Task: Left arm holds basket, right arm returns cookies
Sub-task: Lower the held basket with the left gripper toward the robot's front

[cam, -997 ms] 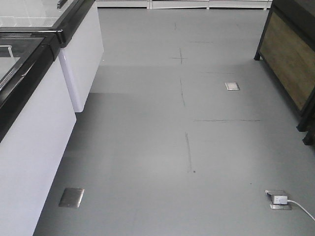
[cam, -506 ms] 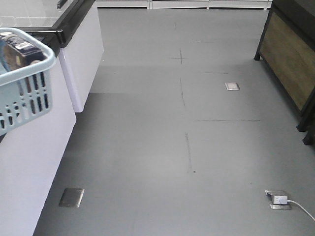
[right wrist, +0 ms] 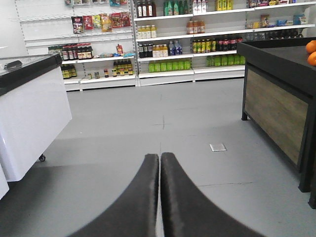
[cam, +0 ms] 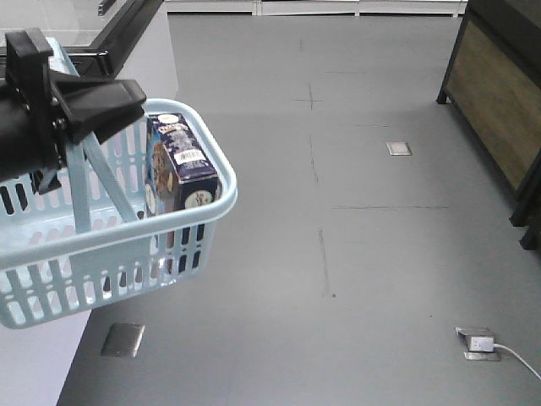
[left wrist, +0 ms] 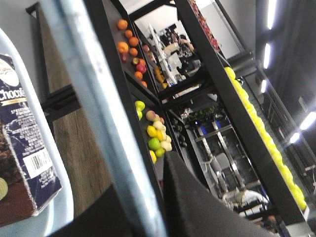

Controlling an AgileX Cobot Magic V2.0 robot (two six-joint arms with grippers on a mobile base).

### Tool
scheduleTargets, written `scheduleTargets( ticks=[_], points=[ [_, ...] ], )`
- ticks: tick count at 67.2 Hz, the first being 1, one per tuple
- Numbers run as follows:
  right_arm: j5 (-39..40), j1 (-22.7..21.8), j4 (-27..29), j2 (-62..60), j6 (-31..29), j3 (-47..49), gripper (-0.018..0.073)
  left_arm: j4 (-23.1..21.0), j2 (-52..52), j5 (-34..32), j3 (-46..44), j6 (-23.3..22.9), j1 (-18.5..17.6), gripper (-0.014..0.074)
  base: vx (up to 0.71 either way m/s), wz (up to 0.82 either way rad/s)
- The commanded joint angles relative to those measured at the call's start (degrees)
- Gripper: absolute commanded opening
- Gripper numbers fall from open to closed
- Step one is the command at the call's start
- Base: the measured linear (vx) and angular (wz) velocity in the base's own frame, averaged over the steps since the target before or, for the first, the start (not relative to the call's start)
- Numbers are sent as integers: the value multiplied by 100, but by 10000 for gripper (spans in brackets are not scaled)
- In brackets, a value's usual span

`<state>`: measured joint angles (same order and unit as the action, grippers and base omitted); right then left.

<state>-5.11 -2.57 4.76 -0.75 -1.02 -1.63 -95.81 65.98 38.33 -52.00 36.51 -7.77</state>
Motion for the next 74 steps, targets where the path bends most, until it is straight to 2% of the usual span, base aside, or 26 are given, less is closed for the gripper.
scheduleTargets(
  ticks=[1,29,52,64,74],
  points=[
    [406,-32,-37,-27,-28,-16,-8,-628,-464,55,120,231,-400,-7,0,0],
    [406,-32,-37,-27,-28,-16,-8,-628,-1102,-422,1575,261,-2174,-7,0,0],
    [406,-32,-37,-27,-28,-16,-8,-628,-1103,-1218,1979,321,-3610,-7,0,0],
    [405,-32,-37,-27,-28,-16,-8,-628,-1103,-1461,1979,309,-4040,-7,0,0],
    [405,-32,-37,-27,-28,-16,-8,-628,-1096,-1482,1979,301,-4096,-7,0,0]
  ],
)
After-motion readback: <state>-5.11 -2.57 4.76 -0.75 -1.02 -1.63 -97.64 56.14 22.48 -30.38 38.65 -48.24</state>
